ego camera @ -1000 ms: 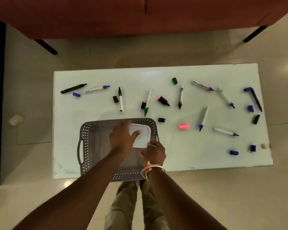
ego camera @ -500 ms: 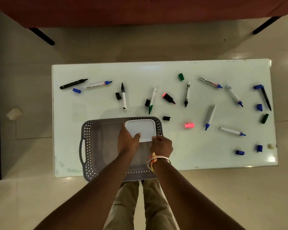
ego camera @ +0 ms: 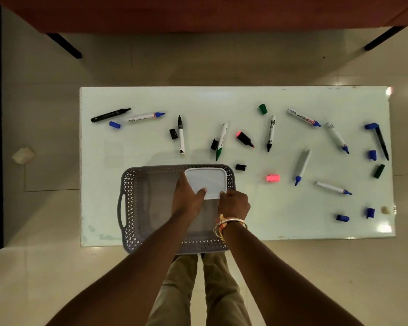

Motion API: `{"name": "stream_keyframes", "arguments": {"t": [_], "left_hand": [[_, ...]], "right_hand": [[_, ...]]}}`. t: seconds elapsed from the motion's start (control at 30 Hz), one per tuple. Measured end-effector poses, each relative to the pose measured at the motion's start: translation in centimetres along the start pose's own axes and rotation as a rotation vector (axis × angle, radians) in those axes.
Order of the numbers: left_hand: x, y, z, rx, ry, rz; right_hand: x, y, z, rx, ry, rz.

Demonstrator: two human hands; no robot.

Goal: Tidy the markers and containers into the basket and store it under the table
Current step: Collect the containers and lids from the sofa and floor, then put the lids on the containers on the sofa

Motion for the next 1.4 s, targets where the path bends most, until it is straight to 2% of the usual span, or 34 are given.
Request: {"name": "stream_keyframes", "arguments": {"t": [0.17,0.3,0.6,0.83,0.9,1.0,1.13,1.27,1.4], "left_hand": [[-0.6,0.2,0.0,0.001,0.015,-0.048],[-2.6,0.0,-0.1,0.028,0.052,-0.064],[-9.9,-4.9,2.8,0.091,0.167,-0.131],[-18.0,-10.5,7.3,0.228,0.131,-0.023],[-21.0,-11.8,7.6,0.26,0.118,0.061],[-25.2,-13.5,6.8,0.302,0.095,0.135],[-32.1,-13.1,3.5,0.377,0.241,0.196],[-39.7,-10.2,0.3,0.424,0.323,0.312],[-46.6,-6.7,-3.9,0.453,0.338,0.308]], "right_hand": [[0.1,0.4,-0.2,-0.107,-0.136,-0.1],[-1.3,0.6,-0.6,-0.263,-0.288,-0.181],[-8.4,-2.9,-3.9,-0.572,-0.334,-0.315],[-11.6,-11.6,-9.3,-0.937,-0.392,-0.369],[-12.1,-14.3,-11.2,-1.041,-0.418,-0.353],[-11.6,-18.1,-13.8,-1.175,-0.425,-0.362],[-9.7,-24.5,-16.8,-1.36,-0.441,-0.302],[-6.4,-30.9,-19.1,-1.423,-0.47,-0.208],[-1.0,-37.7,-21.0,-1.316,-0.408,-0.176]]}}
Point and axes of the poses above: each hand's wrist, its own y-axis towards the middle knuckle, its own x-axis out of the palm, z = x × y, the point moved 2 cm from there along y, towards the middle knuckle, and after that the axes turned 11 degrees about z, right-handed, at the moved point
